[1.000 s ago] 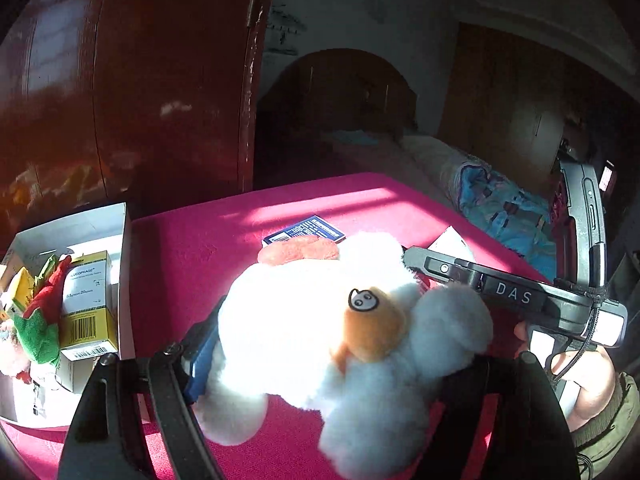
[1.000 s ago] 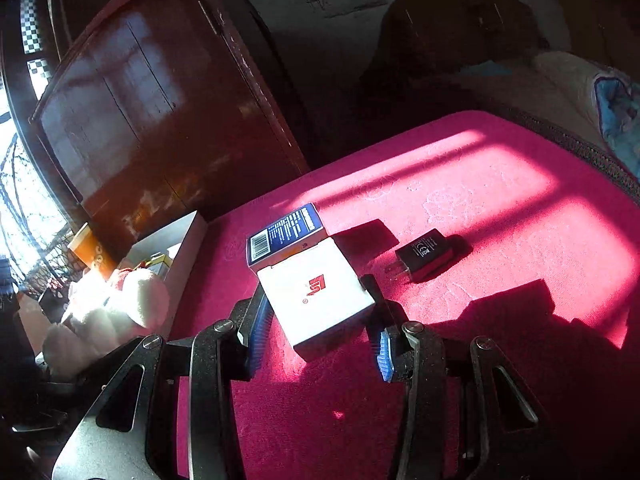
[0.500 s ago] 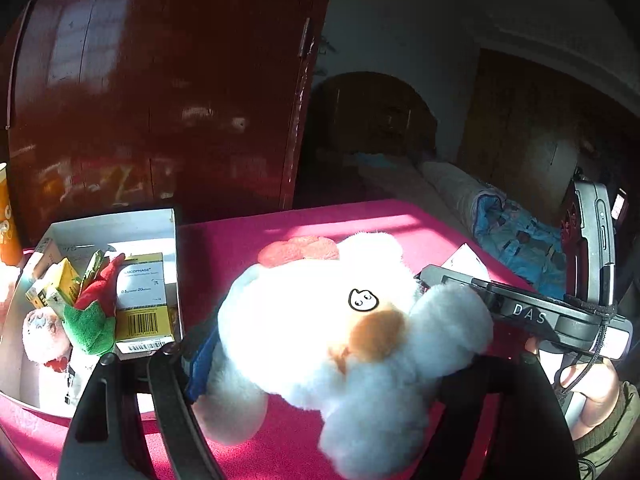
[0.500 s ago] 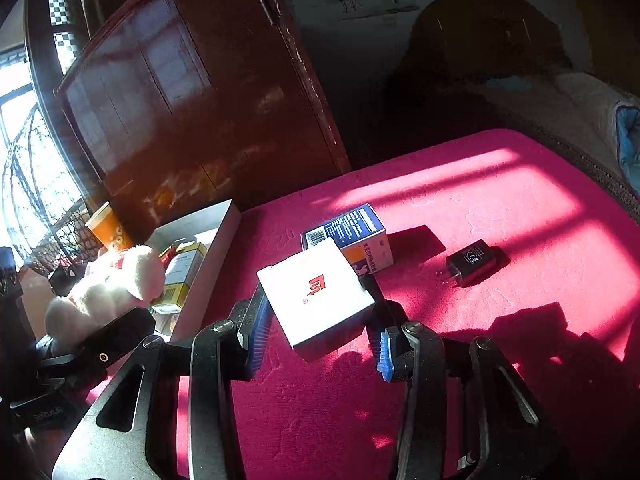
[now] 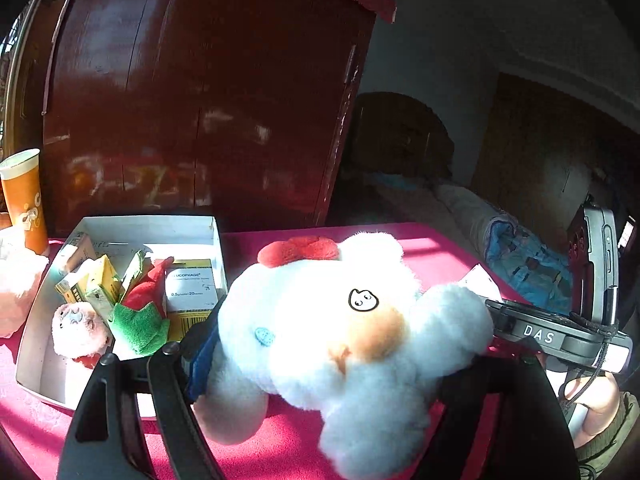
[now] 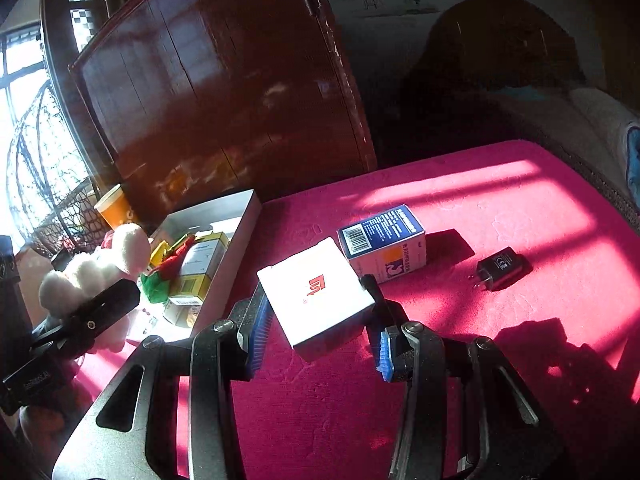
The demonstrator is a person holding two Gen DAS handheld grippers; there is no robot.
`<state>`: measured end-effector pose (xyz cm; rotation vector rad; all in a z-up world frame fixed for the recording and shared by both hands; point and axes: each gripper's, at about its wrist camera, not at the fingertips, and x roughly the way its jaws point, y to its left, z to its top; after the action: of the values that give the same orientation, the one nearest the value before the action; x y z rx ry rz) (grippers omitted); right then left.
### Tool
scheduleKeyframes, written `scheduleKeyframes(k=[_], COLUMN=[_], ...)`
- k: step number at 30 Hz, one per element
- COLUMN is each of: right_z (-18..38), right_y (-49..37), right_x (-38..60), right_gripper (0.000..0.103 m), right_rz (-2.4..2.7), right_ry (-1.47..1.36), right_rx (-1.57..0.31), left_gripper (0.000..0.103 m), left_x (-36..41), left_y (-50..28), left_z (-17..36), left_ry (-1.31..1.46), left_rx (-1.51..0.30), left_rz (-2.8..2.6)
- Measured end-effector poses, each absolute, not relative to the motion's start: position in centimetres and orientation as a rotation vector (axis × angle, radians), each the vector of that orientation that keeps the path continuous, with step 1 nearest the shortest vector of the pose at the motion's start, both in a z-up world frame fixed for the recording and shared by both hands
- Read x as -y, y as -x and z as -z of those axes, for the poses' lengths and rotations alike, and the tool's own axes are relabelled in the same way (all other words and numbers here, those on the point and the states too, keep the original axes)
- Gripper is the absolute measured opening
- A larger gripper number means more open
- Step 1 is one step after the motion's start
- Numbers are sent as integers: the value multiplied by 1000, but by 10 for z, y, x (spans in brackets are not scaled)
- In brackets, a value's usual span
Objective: Organize objects
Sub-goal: 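Carry the plush toy and white box over the tray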
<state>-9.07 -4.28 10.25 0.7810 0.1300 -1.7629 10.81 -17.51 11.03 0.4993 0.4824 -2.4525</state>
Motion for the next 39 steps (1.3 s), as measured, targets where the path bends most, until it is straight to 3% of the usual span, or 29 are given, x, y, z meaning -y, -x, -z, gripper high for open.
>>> scheduleKeyframes(k=[25, 39], right_z=[-112, -117], right_y=[27, -8], right_x=[86, 119], right_gripper=[42, 42], right_rz=[1697, 1632], right_ry=[-745, -718], right_rx=[-265, -325], left_gripper=[81, 82], left_x=[226, 254], left_y=[-195, -239], left_z=[-98, -94], left_ry=[-385, -386], left_rx=[-627, -593], left_rz=[2299, 2155])
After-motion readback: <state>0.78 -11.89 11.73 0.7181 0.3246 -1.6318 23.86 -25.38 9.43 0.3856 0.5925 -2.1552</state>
